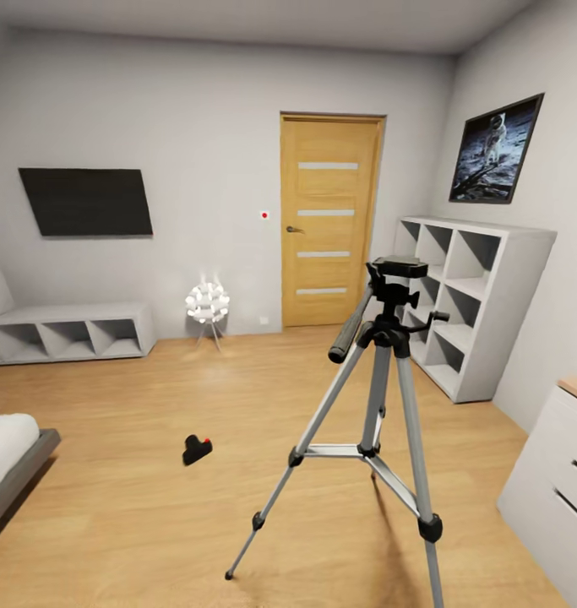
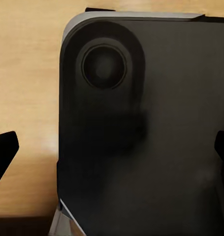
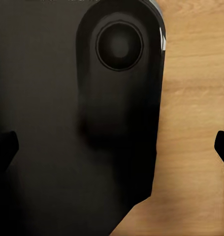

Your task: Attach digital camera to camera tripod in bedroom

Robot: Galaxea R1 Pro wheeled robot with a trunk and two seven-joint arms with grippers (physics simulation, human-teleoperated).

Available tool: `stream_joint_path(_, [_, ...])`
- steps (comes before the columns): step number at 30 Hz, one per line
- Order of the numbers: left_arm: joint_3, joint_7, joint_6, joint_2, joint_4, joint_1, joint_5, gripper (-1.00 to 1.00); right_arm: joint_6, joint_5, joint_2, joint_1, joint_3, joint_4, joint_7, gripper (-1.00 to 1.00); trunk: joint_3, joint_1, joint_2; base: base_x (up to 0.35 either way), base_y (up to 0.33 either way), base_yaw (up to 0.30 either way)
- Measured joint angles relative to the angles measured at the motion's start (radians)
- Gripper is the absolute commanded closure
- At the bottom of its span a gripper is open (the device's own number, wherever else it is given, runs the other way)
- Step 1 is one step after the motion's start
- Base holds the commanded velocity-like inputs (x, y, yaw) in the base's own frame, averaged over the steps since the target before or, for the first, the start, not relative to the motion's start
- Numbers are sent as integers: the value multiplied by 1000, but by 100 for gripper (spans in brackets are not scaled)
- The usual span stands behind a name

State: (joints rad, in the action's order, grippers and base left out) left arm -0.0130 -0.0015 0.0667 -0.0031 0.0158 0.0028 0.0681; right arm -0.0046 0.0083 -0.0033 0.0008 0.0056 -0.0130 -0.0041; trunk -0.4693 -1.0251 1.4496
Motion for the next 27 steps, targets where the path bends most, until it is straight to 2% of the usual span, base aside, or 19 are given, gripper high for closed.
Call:
stream_joint_path(8, [-1, 2, -1, 0, 0, 0, 6, -100, -1, 0, -1, -1, 0, 0, 1, -100, 0, 0, 0, -13, 0, 269])
stream_joint_path(12, [-2, 5, -1, 1, 0, 0, 35, -100, -1, 1, -1, 0, 0, 0, 1, -100, 0, 0, 0, -1, 0, 273])
stream_joint_path(14, [-2, 6, -1, 1, 0, 0, 62, -100, -1, 1, -2, 0, 0, 0, 1, -100, 0, 0, 0, -1, 0, 274])
stream_joint_path(15, [-1, 6, -1, 1, 0, 0, 94, -100, -1, 1, -2, -1, 0, -1, 1, -100, 0, 0, 0, 0, 0, 275])
stream_joint_path(18, [-1, 7, -1, 2, 0, 0, 152, -100, -1, 1, -2, -1, 0, -2, 1, -100, 0, 0, 0, 0, 0, 276])
stream_joint_path(19, [0, 7, -1, 3, 0, 0, 191, -100, -1, 1, -3, -1, 0, -2, 1, -100, 0, 0, 0, 0, 0, 276])
stream_joint_path(21, [1, 7, 0, 4, 0, 0, 227, -100, -1, 1, -3, -1, 0, -8, 2, -100, 0, 0, 0, 0, 0, 276])
stream_joint_path(22, [1, 7, 0, 4, 0, 0, 258, -100, -1, 1, -2, -1, -1, -17, 1, -100, 0, 0, 0, 0, 0, 276])
stream_joint_path(25, [3, 7, 0, 5, 0, 0, 303, -100, 1, 1, 0, -1, -1, -38, -2, -100, 0, 0, 0, 0, 0, 277])
stream_joint_path(27, [3, 7, 0, 5, 0, 0, 317, -100, 3, 1, 0, -1, -1, -44, -3, -100, 0, 0, 0, 0, 0, 277])
